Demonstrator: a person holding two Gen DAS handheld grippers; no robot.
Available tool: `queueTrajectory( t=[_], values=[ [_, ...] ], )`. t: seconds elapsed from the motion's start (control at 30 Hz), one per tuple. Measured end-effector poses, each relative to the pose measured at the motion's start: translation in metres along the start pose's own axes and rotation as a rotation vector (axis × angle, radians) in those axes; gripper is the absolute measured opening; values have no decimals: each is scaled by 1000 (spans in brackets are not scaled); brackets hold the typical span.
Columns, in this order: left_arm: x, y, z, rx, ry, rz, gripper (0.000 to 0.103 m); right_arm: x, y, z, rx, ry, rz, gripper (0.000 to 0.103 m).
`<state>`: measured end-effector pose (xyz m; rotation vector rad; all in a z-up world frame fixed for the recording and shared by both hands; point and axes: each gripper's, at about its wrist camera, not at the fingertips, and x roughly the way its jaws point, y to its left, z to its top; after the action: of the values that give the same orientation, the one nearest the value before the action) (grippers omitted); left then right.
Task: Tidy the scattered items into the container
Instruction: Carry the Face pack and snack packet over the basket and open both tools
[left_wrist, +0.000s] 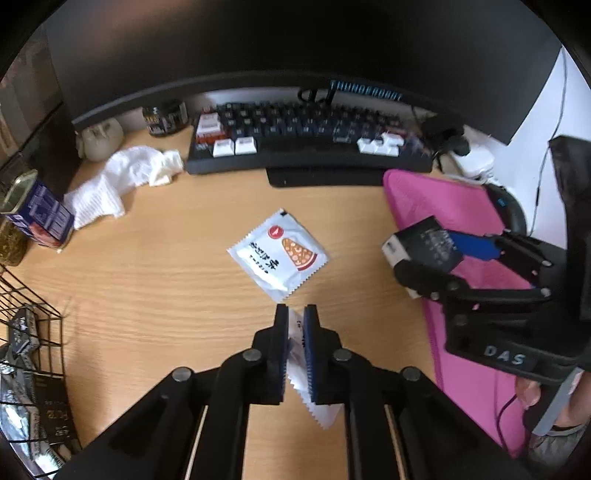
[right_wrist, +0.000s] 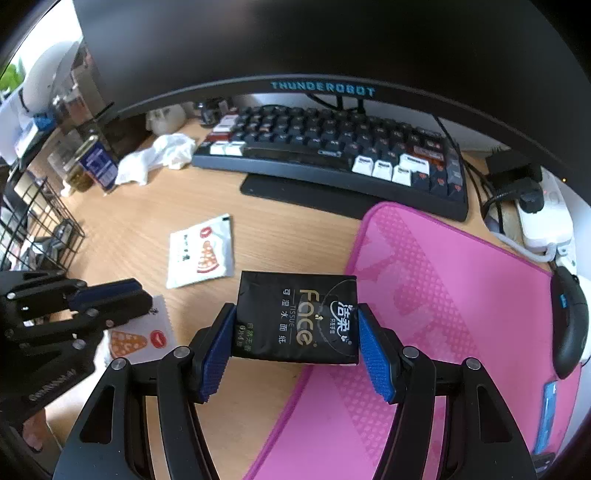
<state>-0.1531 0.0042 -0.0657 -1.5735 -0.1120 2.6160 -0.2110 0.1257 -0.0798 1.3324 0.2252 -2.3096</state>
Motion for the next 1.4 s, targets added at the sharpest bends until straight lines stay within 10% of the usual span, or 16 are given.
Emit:
queueTrajectory(
  t=[0.6,1.03,1.4],
  values=[
    [-99,41,-7,-35,-135,77,5,-61,78,11,-95,-92,40,63],
    [-203,201,-56,-272,-206,304,5,-70,280,58,-372,-119,287,63],
    [-194,269,-106,-396,-165,318,5,-38,377,44,-481,-52,375,63]
  ],
)
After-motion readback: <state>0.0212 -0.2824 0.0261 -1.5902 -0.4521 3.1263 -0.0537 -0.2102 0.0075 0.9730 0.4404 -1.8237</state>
